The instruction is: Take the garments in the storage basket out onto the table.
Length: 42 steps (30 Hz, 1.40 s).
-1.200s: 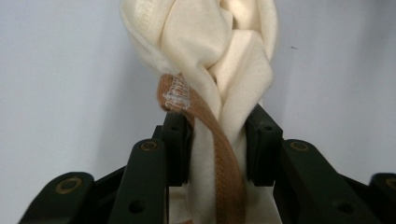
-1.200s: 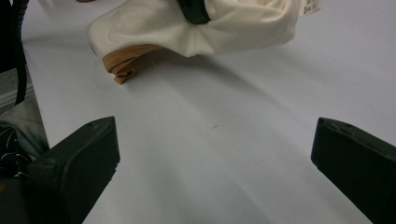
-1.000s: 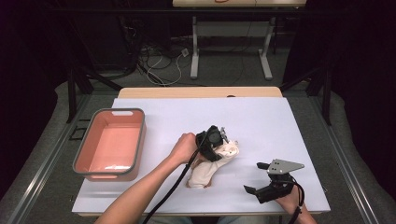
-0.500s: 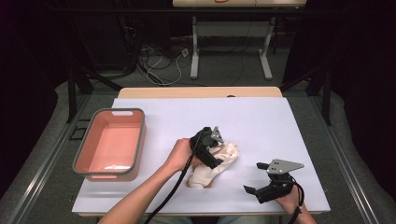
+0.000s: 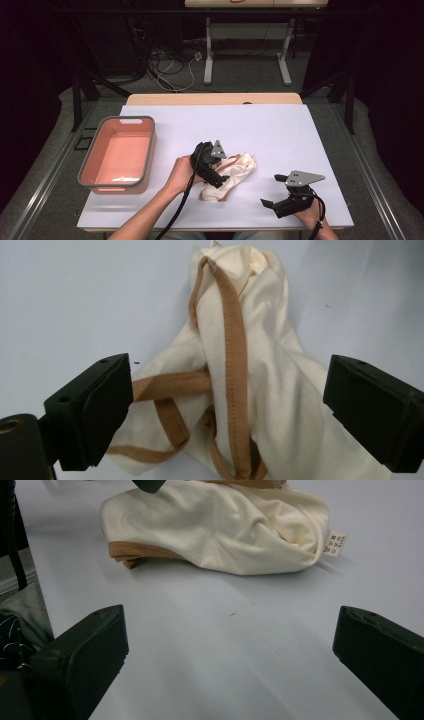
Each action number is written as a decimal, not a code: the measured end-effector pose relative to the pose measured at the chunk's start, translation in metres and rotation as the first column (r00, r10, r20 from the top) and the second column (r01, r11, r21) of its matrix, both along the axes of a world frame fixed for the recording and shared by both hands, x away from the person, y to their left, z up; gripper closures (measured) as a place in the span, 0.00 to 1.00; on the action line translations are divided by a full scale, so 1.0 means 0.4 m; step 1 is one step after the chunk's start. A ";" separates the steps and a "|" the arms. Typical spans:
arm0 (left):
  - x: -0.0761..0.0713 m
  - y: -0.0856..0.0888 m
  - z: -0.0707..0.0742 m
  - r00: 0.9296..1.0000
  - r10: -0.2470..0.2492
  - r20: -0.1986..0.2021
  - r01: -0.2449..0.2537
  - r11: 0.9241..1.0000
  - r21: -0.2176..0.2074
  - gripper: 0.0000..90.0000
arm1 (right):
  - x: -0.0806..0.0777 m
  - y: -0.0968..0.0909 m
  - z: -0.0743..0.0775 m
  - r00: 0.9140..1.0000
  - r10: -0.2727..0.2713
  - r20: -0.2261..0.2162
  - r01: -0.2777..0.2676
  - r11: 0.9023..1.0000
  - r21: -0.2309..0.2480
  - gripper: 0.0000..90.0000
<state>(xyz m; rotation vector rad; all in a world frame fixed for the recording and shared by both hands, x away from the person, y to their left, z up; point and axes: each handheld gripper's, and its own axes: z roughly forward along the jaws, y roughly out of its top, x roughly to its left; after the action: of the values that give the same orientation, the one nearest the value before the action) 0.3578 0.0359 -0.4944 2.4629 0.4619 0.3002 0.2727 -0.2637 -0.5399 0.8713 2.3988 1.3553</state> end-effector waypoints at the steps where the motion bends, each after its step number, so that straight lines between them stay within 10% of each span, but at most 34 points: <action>1: -0.002 0.005 -0.004 1.000 0.004 0.002 -0.004 1.000 0.000 0.06 | 0.000 0.000 0.000 1.000 -0.001 -0.002 0.001 1.000 -0.004 0.01; 42: -0.089 0.130 -0.075 0.982 0.179 0.062 -0.169 0.975 -0.143 0.00 | 0.008 0.008 -0.002 1.000 -0.020 -0.016 0.020 1.000 0.001 0.01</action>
<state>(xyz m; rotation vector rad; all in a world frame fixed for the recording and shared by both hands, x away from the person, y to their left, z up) 0.3221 0.0877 -0.5243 2.2736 0.6464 0.4173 0.2760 -0.2607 -0.5408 0.9073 2.3952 1.3474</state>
